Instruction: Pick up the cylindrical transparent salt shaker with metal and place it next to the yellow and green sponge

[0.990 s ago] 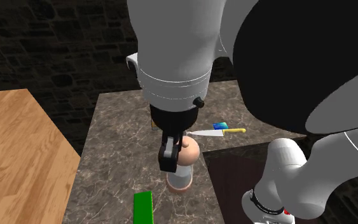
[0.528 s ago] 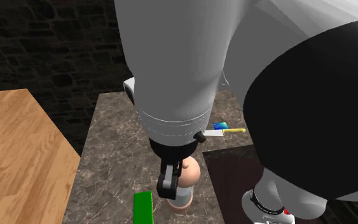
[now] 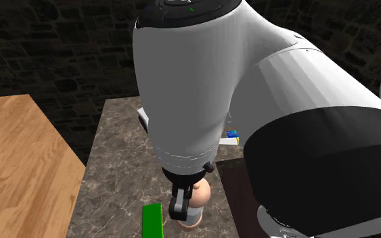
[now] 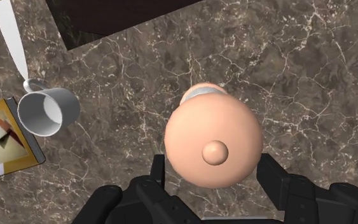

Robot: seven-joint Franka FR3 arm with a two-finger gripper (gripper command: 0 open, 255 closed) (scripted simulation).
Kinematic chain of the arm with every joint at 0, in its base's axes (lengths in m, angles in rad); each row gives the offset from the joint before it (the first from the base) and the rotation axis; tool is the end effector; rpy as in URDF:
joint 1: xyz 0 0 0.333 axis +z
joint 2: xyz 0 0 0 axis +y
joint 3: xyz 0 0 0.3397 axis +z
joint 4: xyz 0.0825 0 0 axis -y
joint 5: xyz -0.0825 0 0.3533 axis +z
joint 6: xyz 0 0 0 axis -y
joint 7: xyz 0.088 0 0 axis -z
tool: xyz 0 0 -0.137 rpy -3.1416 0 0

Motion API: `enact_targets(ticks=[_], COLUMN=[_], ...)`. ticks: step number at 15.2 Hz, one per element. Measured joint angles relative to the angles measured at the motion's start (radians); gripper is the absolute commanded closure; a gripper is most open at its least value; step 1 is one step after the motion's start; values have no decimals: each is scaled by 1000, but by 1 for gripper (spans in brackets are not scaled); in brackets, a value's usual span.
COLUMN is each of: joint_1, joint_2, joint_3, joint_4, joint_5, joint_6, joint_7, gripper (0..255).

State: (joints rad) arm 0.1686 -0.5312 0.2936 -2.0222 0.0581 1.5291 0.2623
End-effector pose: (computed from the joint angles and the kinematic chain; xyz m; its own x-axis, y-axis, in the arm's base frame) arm 0.2915 0.1894 0.6338 0.9852 0.1664 0.0412 0.1627 -0.9833 0.0811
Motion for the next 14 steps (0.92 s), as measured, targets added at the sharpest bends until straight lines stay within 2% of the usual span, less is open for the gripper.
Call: enact_targets(ticks=[14], joint_1=[13], joint_2=[-43], joint_3=[13], joint_4=[-225], joint_5=[18], joint_6=[183], joint_7=[5], gripper=[255])
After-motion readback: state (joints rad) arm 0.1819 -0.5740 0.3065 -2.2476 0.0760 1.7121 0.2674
